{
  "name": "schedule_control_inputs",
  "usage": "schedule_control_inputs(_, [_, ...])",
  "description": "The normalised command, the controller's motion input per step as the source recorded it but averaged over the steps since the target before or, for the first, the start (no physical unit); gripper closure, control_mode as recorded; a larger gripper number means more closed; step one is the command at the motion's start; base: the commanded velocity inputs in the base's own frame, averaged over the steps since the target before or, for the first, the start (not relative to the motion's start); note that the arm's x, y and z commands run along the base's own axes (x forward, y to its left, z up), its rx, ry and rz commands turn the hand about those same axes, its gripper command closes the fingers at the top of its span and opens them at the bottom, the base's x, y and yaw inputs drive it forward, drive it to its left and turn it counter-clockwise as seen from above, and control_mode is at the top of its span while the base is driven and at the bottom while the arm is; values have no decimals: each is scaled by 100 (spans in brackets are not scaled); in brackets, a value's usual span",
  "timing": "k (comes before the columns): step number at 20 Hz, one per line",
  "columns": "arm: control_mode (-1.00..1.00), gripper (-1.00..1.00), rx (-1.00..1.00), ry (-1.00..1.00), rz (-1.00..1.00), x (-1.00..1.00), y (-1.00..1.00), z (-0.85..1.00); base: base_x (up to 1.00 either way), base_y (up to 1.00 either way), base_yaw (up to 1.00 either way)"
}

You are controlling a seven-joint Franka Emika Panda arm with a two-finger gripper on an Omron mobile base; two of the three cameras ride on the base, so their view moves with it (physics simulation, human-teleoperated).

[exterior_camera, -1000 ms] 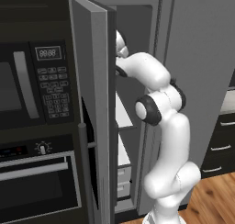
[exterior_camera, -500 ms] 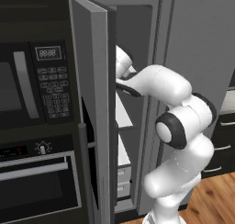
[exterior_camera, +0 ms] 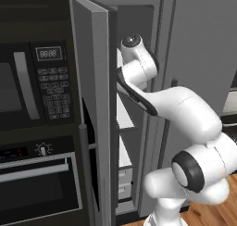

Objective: Take the lime, peach, and bell pepper from the freezer and place them in the bowl on the counter.

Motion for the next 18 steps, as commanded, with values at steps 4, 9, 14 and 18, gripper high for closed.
schedule_control_inputs(4, [-100,100,21,3,-23,-100,-100,-45,0,0,0])
schedule_control_inputs(9, [-100,100,16,6,-22,-99,-100,-50,0,0,0])
schedule_control_inputs(14, [100,100,0,0,0,0,0,0,-50,-100,-25])
schedule_control_inputs(18, [100,100,0,0,0,0,0,0,13,-100,-14])
